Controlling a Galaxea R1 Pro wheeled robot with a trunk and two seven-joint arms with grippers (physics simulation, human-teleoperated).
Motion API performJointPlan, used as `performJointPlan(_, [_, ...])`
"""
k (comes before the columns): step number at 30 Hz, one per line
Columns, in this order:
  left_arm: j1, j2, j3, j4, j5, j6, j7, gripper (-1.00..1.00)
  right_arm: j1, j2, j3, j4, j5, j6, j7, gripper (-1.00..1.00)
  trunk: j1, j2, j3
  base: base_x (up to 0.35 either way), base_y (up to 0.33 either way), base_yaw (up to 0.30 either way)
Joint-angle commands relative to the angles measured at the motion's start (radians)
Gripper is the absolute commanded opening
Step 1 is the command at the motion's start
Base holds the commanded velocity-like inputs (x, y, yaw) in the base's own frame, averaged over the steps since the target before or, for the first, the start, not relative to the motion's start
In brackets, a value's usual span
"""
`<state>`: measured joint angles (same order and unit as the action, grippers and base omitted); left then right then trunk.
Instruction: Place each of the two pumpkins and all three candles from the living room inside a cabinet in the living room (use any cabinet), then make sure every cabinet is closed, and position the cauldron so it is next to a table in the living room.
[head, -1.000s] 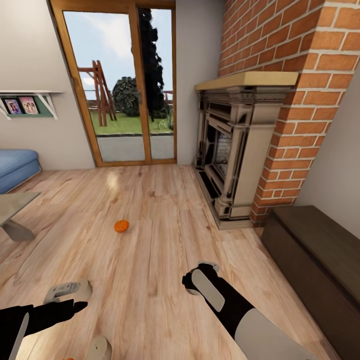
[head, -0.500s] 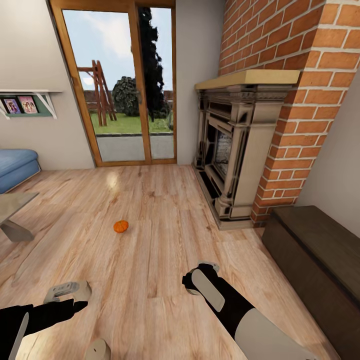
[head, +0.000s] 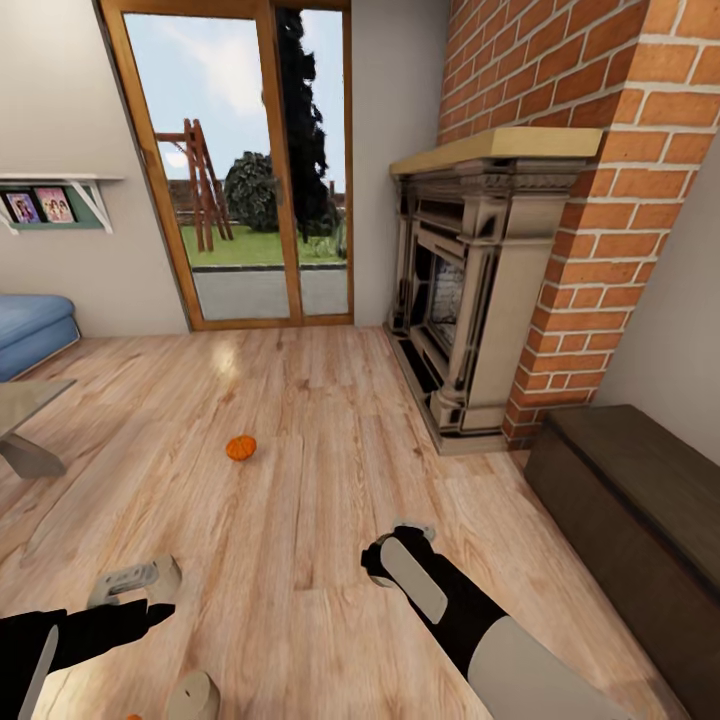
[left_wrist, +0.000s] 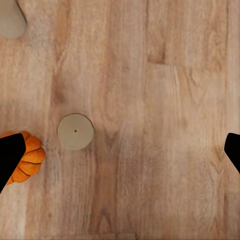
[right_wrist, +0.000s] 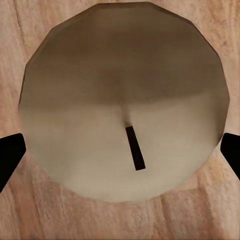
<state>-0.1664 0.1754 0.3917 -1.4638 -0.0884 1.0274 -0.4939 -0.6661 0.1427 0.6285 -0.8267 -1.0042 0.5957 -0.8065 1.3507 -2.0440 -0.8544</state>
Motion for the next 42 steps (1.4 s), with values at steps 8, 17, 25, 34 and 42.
performJointPlan(8, [-0.001, 0.001, -0.049, 0.009, -0.013, 0.002, -0.003, 1.00, -0.006, 0.032, -0.002, -0.117, -0.010, 0.071, -0.023, -1.00, 0.031, -0.057, -0.026, 0.000, 0.000, 0.000])
performJointPlan(17, [-0.001, 0.001, -0.084, 0.027, -0.009, 0.001, 0.002, 1.00, -0.012, 0.032, -0.004, -0.287, -0.014, 0.102, -0.068, -1.00, 0.065, -0.120, -0.054, 0.000, 0.000, 0.000])
performJointPlan(25, [-0.001, 0.005, -0.088, 0.153, -0.017, -0.059, 0.003, 1.00, -0.013, 0.032, -0.002, -0.317, -0.014, 0.102, -0.065, -1.00, 0.096, -0.176, -0.079, 0.000, 0.000, 0.000])
performJointPlan(34, [-0.054, 0.006, -0.092, 0.222, -0.023, -0.130, 0.011, 1.00, -0.015, 0.032, 0.001, -0.313, -0.014, 0.085, -0.063, -1.00, 0.119, -0.218, -0.098, 0.000, 0.000, 0.000])
performJointPlan(42, [-0.070, 0.011, -0.096, 0.227, -0.036, -0.139, 0.010, 1.00, -0.015, 0.032, 0.002, -0.306, -0.011, 0.066, -0.062, -1.00, 0.130, -0.239, -0.108, 0.000, 0.000, 0.000])
